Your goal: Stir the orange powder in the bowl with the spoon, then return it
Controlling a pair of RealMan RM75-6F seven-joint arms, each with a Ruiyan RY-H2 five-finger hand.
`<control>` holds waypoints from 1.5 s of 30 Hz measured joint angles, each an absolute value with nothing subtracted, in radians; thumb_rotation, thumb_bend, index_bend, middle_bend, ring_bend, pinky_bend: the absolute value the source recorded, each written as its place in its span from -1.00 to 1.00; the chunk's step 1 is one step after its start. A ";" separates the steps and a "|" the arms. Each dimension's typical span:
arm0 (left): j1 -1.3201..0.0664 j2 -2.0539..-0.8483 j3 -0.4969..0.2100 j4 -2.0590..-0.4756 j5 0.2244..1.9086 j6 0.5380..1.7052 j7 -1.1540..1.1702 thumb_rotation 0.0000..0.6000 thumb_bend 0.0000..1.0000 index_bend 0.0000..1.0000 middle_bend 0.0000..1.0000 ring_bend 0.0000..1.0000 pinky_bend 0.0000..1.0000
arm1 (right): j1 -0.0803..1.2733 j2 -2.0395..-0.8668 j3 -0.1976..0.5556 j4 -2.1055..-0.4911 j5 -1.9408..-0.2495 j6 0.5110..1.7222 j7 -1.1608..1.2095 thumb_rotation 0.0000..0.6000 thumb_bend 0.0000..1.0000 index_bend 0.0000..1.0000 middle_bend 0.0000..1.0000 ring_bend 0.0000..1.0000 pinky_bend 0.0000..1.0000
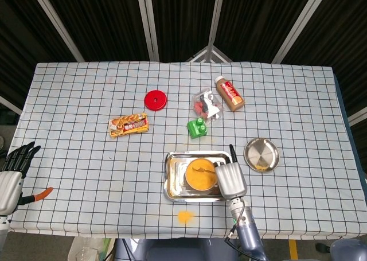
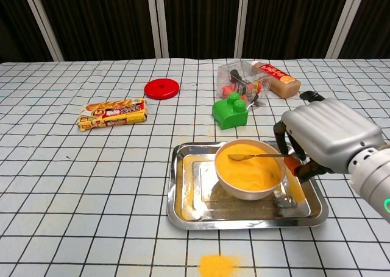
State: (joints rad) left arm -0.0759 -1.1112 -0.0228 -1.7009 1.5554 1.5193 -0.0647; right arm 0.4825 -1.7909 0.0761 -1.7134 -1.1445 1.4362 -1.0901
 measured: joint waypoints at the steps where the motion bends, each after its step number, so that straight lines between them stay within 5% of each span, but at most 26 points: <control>1: -0.076 -1.111 -0.023 -1.701 1.555 1.519 -0.065 1.00 -1.00 -0.96 -1.00 -1.00 -1.00 | 0.483 -1.790 0.073 -1.712 -1.152 1.435 -1.088 1.00 0.13 0.44 0.32 -0.22 -1.00; 17: -0.076 -1.111 -0.023 -1.702 1.556 1.521 -0.067 1.00 -1.00 -0.96 -1.00 -1.00 -1.00 | 0.489 -1.802 0.060 -1.718 -1.206 1.421 -1.079 1.00 0.19 0.53 0.39 -0.21 -1.00; 25: -0.075 -1.111 -0.023 -1.702 1.556 1.521 -0.070 1.00 -1.00 -0.96 -1.00 -1.00 -1.00 | 0.495 -1.813 0.047 -1.710 -1.230 1.414 -1.115 1.00 0.40 0.63 0.44 -0.21 -1.00; 45: -0.075 -1.110 -0.023 -1.705 1.554 1.519 -0.070 1.00 -1.00 -0.96 -1.00 -1.00 -1.00 | 0.480 -1.753 0.067 -1.763 -1.238 1.435 -1.143 1.00 0.43 0.71 0.48 -0.21 -1.00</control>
